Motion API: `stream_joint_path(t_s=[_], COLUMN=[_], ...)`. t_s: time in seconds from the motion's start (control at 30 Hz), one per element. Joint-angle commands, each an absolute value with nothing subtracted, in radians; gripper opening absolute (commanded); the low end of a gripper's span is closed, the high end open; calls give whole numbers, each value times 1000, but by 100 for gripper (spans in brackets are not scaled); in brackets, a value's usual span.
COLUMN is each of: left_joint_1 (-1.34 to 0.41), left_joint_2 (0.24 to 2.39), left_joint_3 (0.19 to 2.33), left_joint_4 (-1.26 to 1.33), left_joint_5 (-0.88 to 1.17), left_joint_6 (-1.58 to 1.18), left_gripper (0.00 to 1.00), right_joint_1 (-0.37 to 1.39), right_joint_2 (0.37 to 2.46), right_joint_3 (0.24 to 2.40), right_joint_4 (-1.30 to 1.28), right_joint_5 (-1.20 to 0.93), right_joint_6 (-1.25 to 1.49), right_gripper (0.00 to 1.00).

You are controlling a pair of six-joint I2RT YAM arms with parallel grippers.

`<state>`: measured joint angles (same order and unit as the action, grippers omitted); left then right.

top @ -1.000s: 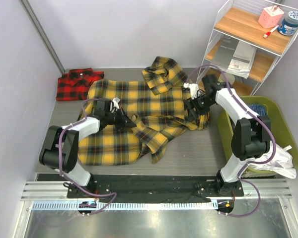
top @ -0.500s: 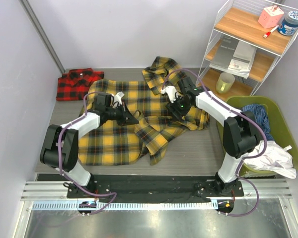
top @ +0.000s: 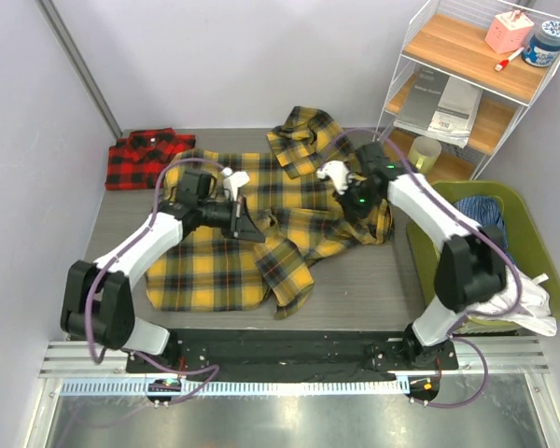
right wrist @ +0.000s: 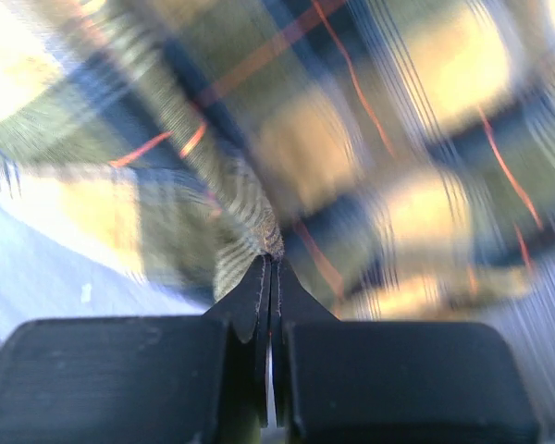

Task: Fold and stack the long sleeve shirts
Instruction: Flatten the shirt out

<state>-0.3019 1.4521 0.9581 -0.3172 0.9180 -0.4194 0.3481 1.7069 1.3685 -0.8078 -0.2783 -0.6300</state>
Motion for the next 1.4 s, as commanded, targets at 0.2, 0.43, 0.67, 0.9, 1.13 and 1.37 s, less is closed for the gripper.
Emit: stream_joint_path(t_s=[0.2,0.43,0.67,0.9,1.13,1.37], left_joint_1=[-929,-1061,-1043,-580,-123,-71], left_joint_2=[1198,1313,1390,1371,1509,1644], left_joint_3=[1078,1160,1218,1177,1147,1048], left_joint_4=[-974,-1015,-1040,-1097,-965,-917], left_joint_5=[884,827,885,781,476,255], left_joint_6=[480,564,540,591,634,764], left_gripper=[0,10,53,49,48,45], right_joint_1=[212,213,212,316,371,328], right_joint_2=[1273,1106,1153,1382,1578,1735], right_joint_3=[1074,910,1009,1051,989,1012], right_joint_4=[-1017,-1115,-1115,-981,-839,-804], right_joint_5=[-365,-263,-287,-353,-160,-5], right_joint_6=[-1020,-1126,-929,-626,-618,-716], right_gripper=[1,31,51,44,41,38])
